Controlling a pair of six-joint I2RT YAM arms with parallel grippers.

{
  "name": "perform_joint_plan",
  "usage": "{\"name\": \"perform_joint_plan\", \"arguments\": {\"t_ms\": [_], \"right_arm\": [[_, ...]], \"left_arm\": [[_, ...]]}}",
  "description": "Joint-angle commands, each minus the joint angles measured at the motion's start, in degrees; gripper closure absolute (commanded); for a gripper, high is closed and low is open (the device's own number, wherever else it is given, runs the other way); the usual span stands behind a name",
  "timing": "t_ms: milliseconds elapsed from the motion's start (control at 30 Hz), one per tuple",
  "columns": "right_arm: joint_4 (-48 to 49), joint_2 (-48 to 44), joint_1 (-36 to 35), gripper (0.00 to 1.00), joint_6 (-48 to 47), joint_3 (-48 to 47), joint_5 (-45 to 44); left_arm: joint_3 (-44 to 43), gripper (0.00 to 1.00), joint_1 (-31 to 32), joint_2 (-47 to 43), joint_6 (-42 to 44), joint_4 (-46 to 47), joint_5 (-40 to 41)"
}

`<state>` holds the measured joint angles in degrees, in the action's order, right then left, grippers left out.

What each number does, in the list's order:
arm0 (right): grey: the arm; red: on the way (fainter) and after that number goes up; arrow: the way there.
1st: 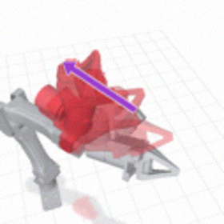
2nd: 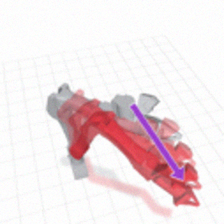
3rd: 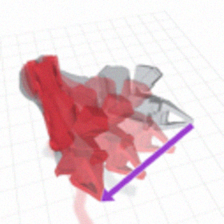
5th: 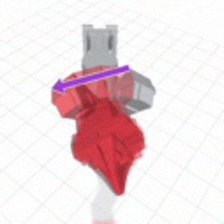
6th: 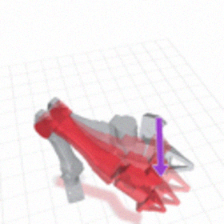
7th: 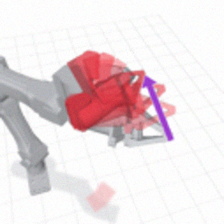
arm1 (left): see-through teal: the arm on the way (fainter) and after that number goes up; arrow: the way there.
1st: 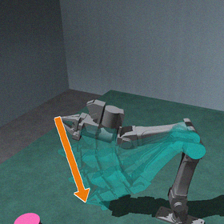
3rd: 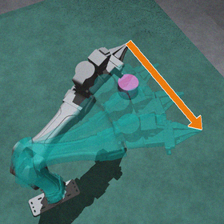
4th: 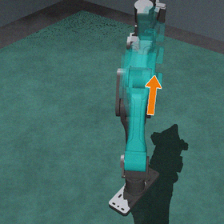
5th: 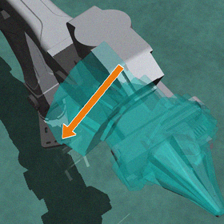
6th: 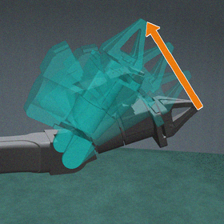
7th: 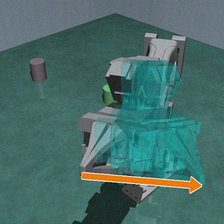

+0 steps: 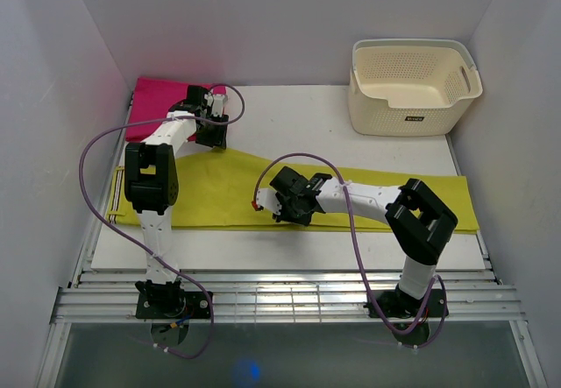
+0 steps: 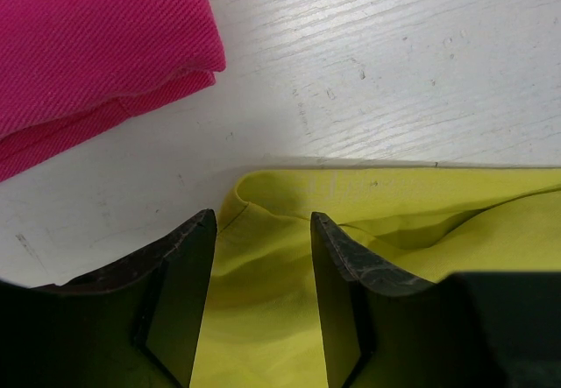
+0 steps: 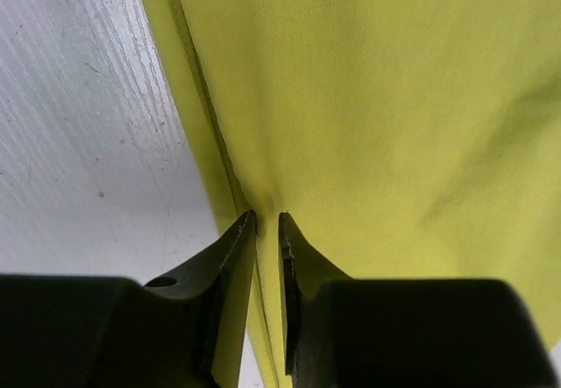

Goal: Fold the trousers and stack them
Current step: Fold the trousers

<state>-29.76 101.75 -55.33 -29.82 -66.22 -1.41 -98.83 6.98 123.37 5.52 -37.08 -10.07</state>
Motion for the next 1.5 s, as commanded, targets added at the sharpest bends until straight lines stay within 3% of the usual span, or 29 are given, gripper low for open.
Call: {"name": "perform_joint_plan", "arguments": {"t_ms": [0,167,467,1000,1300,1467], "right_arm": [[0.8,0.6,-0.4,0.78,-0.3,-0.6,-0.3],[0.2,0.2,-0.4,0.92,-0.7,-0.8,-1.0],[-2.9,-3.8,-1.3,0.92,-0.1,-2.1,3.4],[0.7,0.4,-2.6,0.92,-0.5,2.9,3.6],[1.0,0.5,-2.6,0.92,-0.7,3.8,2.8],[0.9,0.6,-2.6,0.92,-0.8,4.6,2.6]], "left_arm": [[-0.2,0.41,0.2,-4.6,-0.6,-0.2,-0.9],[-0.6,0.41,0.2,-4.5,-1.1,-0.6,-1.3],[-1.9,0.42,0.2,-4.6,-1.3,-2.0,-0.9],[-1.6,0.43,2.1,-4.5,-1.4,-2.6,1.9],[-0.7,0.53,2.3,-3.7,-1.6,-4.6,6.2],[-4.1,0.53,2.3,-0.7,-2.3,-7.9,9.2]]}}
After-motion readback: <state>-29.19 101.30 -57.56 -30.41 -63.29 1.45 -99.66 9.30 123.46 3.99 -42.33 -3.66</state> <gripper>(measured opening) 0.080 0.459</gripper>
